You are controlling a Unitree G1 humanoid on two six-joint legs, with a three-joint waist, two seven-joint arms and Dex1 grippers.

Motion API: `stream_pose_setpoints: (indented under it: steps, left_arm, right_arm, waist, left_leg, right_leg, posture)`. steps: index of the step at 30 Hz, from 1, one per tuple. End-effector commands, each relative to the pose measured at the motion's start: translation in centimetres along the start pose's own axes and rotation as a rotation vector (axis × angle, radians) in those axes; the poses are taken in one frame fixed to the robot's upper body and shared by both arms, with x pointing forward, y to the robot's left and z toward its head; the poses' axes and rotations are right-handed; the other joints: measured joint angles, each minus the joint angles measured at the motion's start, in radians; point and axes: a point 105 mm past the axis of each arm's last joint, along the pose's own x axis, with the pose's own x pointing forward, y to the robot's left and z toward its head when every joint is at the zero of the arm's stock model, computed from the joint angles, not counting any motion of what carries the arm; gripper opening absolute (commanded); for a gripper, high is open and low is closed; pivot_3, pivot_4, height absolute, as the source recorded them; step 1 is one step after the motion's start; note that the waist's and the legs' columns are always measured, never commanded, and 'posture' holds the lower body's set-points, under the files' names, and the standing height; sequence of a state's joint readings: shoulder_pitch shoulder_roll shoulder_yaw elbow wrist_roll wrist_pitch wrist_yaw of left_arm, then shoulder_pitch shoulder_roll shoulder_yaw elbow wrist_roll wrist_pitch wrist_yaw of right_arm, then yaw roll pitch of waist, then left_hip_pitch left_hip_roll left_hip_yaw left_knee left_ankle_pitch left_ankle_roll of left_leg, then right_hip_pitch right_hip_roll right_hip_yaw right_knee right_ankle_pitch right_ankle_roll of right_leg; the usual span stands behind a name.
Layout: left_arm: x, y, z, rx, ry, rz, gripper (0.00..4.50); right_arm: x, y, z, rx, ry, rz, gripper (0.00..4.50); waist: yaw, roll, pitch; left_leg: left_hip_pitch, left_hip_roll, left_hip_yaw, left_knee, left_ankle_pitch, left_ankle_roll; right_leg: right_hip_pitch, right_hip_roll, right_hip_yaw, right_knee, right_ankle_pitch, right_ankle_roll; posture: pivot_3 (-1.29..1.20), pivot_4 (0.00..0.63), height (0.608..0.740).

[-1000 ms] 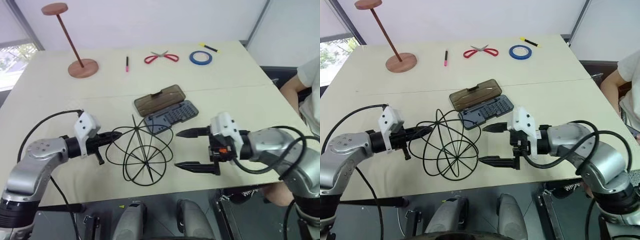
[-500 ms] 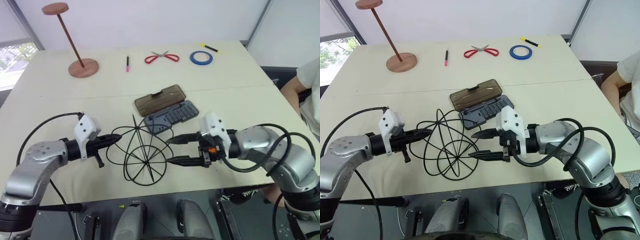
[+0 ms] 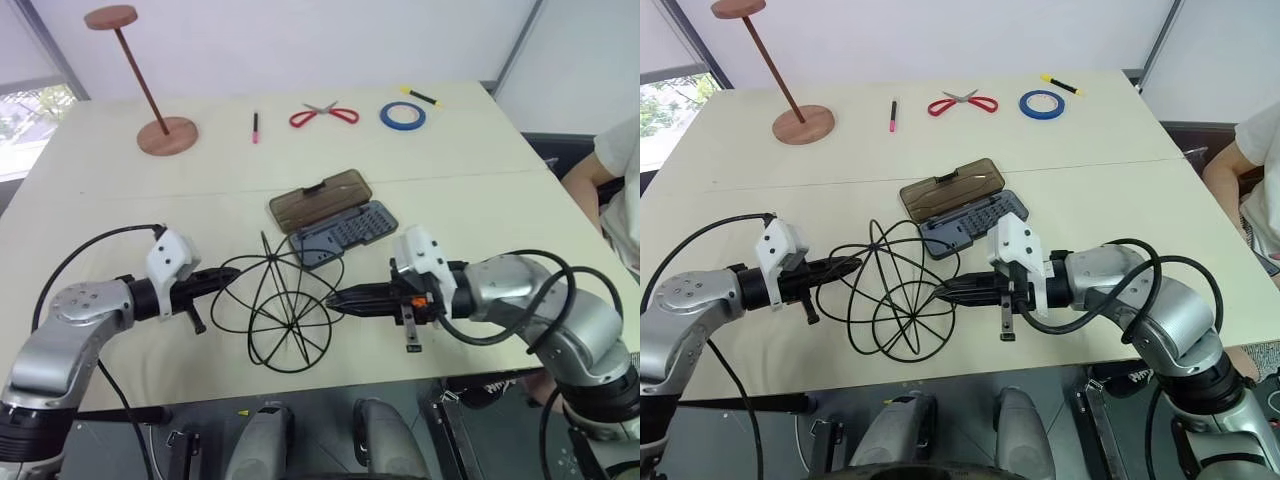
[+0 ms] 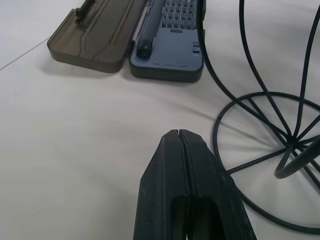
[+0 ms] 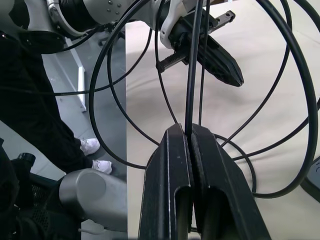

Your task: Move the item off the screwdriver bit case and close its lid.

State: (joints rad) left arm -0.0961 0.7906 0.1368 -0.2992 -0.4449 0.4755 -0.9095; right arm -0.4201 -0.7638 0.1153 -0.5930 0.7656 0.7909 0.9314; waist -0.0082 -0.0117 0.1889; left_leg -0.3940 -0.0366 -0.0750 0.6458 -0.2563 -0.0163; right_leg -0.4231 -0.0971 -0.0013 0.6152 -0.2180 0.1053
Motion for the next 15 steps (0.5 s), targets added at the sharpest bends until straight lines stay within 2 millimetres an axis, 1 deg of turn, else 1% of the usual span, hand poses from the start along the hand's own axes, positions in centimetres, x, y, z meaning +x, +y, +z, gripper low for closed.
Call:
stream_pose_setpoints:
  steps: [1, 3, 7, 11, 15]
  left_arm:
    - [0.0, 0.4, 0.7, 0.040, -0.025, 0.012, 0.00]
    - [0.1, 0.4, 0.7, 0.043, -0.027, 0.012, 0.00]
    - [0.5, 0.6, 0.6, 0.050, -0.034, 0.010, 0.00]
    - [0.9, 0.7, 0.6, 0.057, -0.041, 0.008, 0.00]
    - [1.3, 0.7, 0.5, 0.064, -0.045, 0.006, 0.00]
  right_arm:
    - [-2.0, -1.0, 2.3, -0.064, -0.036, -0.060, 0.02]
    - [-2.7, -1.4, 3.3, -0.074, -0.054, -0.077, 0.02]
    - [-4.4, -2.2, 5.9, -0.096, -0.112, -0.111, 0.02]
    - [-5.9, -3.2, 7.4, -0.120, -0.127, -0.162, 0.02]
    - [-7.8, -5.0, 8.3, -0.144, -0.139, -0.258, 0.02]
  waist:
    - [0.000, 0.000, 0.000]
    - [0.000, 0.000, 0.000]
    - [-0.001, 0.000, 0.000]
    - [-0.001, 0.000, 0.000]
    - [-0.001, 0.000, 0.000]
  left_leg:
    - [0.000, 0.000, 0.000, 0.000, 0.000, 0.000]
    - [0.000, 0.000, 0.000, 0.000, 0.000, 0.000]
    - [-0.001, 0.000, 0.000, 0.000, 0.000, 0.000]
    - [-0.001, 0.000, 0.000, 0.000, 0.000, 0.000]
    - [-0.001, 0.000, 0.001, 0.000, 0.000, 0.000]
  right_leg:
    - [0.000, 0.000, 0.000, 0.000, 0.000, 0.000]
    - [0.000, 0.000, 0.000, 0.000, 0.000, 0.000]
    - [-0.001, 0.000, 0.000, 0.000, 0.000, 0.000]
    - [-0.001, 0.000, 0.000, 0.000, 0.001, 0.001]
    - [-0.001, 0.000, 0.000, 0.000, 0.001, 0.001]
  posture:
    - [0.00, 0.150, 0.740]
    - [0.00, 0.150, 0.740]
    - [0.00, 0.150, 0.740]
    - [0.00, 0.150, 0.740]
    - [0.00, 0.150, 0.740]
